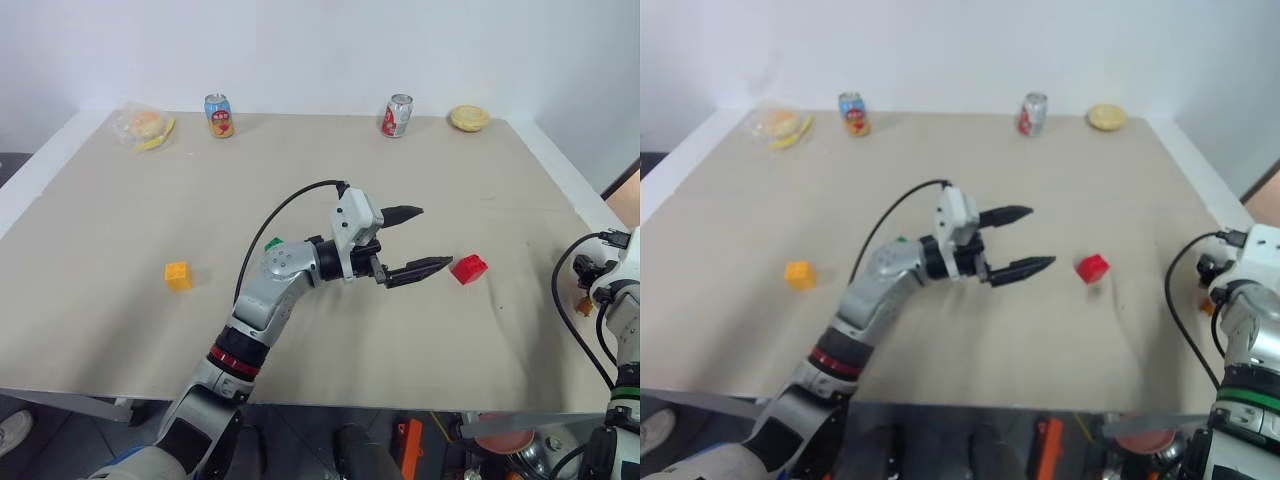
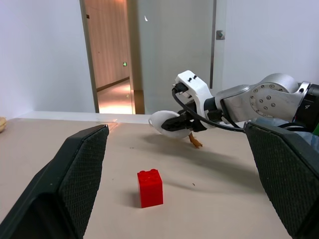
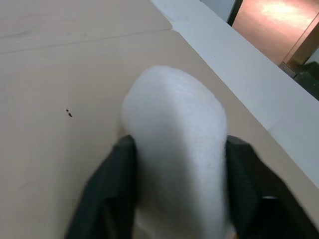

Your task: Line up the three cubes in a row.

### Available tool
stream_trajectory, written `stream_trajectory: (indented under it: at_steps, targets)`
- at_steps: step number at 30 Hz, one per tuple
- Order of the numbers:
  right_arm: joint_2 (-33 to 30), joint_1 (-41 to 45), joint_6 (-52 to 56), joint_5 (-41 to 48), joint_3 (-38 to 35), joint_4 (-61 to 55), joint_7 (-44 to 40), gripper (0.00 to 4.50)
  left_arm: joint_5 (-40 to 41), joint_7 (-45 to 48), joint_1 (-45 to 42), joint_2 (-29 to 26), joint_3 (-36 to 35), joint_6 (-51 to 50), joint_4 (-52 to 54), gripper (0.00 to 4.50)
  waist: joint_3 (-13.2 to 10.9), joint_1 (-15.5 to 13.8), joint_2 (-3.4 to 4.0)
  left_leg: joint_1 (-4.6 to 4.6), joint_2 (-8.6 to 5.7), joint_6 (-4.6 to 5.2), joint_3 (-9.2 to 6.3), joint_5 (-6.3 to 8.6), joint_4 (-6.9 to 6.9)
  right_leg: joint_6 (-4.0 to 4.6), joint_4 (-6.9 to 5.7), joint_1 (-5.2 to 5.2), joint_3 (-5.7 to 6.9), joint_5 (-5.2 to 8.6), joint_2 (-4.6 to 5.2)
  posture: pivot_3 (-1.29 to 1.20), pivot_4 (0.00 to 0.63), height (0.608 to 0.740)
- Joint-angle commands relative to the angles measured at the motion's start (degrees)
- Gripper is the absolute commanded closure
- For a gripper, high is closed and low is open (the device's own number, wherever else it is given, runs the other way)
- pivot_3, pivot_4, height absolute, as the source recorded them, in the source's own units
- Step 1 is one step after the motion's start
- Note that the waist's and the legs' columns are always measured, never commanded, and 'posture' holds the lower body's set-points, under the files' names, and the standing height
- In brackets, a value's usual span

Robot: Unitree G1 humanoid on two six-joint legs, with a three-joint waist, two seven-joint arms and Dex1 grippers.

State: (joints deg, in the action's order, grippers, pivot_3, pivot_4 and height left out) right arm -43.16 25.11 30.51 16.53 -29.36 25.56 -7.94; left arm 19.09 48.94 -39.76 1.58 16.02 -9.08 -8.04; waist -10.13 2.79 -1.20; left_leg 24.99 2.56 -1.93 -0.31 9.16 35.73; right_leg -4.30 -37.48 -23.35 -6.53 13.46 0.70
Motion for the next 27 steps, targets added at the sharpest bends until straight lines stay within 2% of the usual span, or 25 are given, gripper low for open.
stream_trajectory:
  at_steps: [1, 2, 3, 7, 10, 14, 27]
  targets:
    - [-1.4, -0.98, -4.99, 0.38, -1.08, -4.83, -3.54, 0.61, -0.14, 0.24, 0.96, -0.21, 0.03, 0.88, 2.43, 0.0, 0.0, -0.02, 0.0, 0.0, 0.0, 0.0, -0.01, 0.0, 0.0, 0.0, 0.0, 0.01, 0.0, 0.0, 0.0, 0.0, 0.15, 0.736]
    - [-1.09, -1.17, -5.23, 1.0, -1.09, -6.39, -4.55, 0.22, -0.14, 0.23, 1.21, -0.37, -0.07, 0.83, 2.69, 0.0, 0.0, -0.03, 0.01, 0.0, 0.0, 0.0, -0.01, 0.0, 0.01, 0.01, 0.0, 0.01, 0.01, 0.0, 0.0, 0.0, 0.15, 0.736]
    - [-0.84, -1.3, -5.97, 1.61, -1.06, -7.53, -5.88, 0.02, -0.1, 0.21, 1.45, -0.51, -0.17, 0.78, 2.92, 0.0, 0.0, -0.02, 0.01, 0.0, -0.01, 0.0, -0.02, 0.0, 0.01, 0.02, 0.0, 0.01, 0.01, 0.01, 0.0, 0.0, 0.15, 0.736]
    - [0.27, -1.42, -8.18, 5.73, -0.05, -12.69, -14.27, 0.02, -0.16, -0.31, 2.03, -1.17, -0.79, 0.87, 3.32, 0.0, 0.0, 0.01, 0.02, 0.0, -0.01, 0.01, -0.02, -0.01, 0.06, 0.07, 0.01, 0.01, 0.0, 0.02, 0.0, 0.0, 0.15, 0.736]
    - [0.53, -2.93, -4.66, 9.47, 3.76, -18.0, -22.68, 0.02, -0.33, -0.68, 2.48, -2.03, -1.28, 0.98, 3.5, 0.0, 0.0, 0.06, 0.02, -0.02, 0.0, 0.03, -0.04, -0.02, 0.05, 0.08, 0.0, 0.02, 0.01, 0.01, -0.03, 0.0, 0.15, 0.736]
    - [0.77, -5.47, -0.23, 12.02, 8.7, -22.46, -29.08, 0.02, -0.33, -1.01, 3.25, -3.15, -1.49, 1.03, 4.14, 0.0, 0.0, -0.04, 0.02, -0.02, 0.02, 0.03, -0.1, -0.02, 0.05, 0.12, 0.0, 0.05, 0.03, 0.01, -0.08, 0.0, 0.15, 0.736]
    - [1.36, -5.72, -0.21, 4.96, 16.53, -17.46, -29.54, 0.02, -0.95, -2.24, 3.9, -3.43, -1.2, 0.92, 5.2, 0.0, -0.01, -0.08, 0.02, 0.08, 0.0, 0.02, -0.11, -0.02, 0.08, 0.11, 0.06, 0.01, 0.02, 0.02, -0.06, 0.0, 0.15, 0.736]
